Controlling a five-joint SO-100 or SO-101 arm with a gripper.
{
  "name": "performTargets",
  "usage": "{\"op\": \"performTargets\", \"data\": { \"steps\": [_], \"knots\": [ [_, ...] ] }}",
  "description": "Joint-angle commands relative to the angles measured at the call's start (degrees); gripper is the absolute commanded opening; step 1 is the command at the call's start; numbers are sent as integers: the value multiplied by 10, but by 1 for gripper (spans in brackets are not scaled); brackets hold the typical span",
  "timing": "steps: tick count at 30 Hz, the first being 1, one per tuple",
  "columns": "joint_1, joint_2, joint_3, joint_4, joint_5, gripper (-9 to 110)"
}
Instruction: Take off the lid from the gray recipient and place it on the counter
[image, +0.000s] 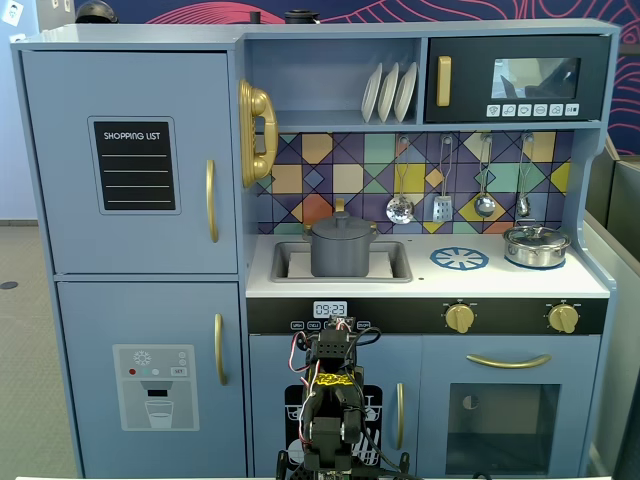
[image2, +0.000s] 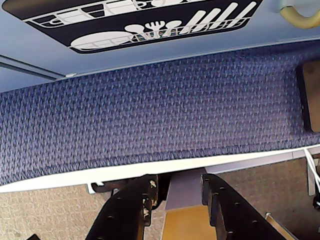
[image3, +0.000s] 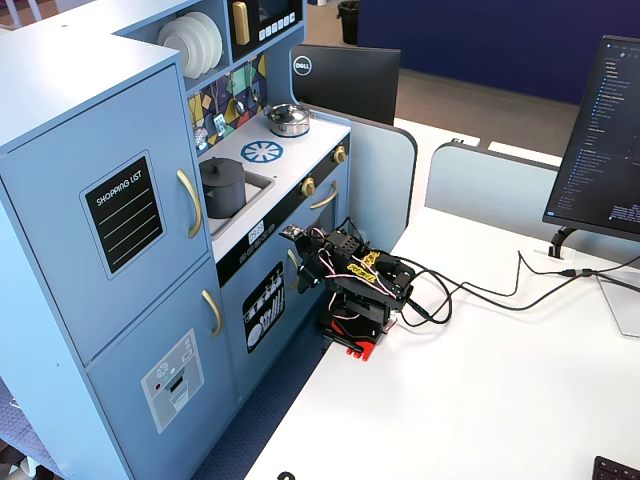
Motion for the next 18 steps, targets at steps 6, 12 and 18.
{"op": "performTargets", "data": {
  "steps": [6,12,18],
  "knots": [
    [-15,-3,1,100,0,0],
    [-22,-3,1,100,10,0],
    [-16,-9,-65,45,32,0]
  ]
}}
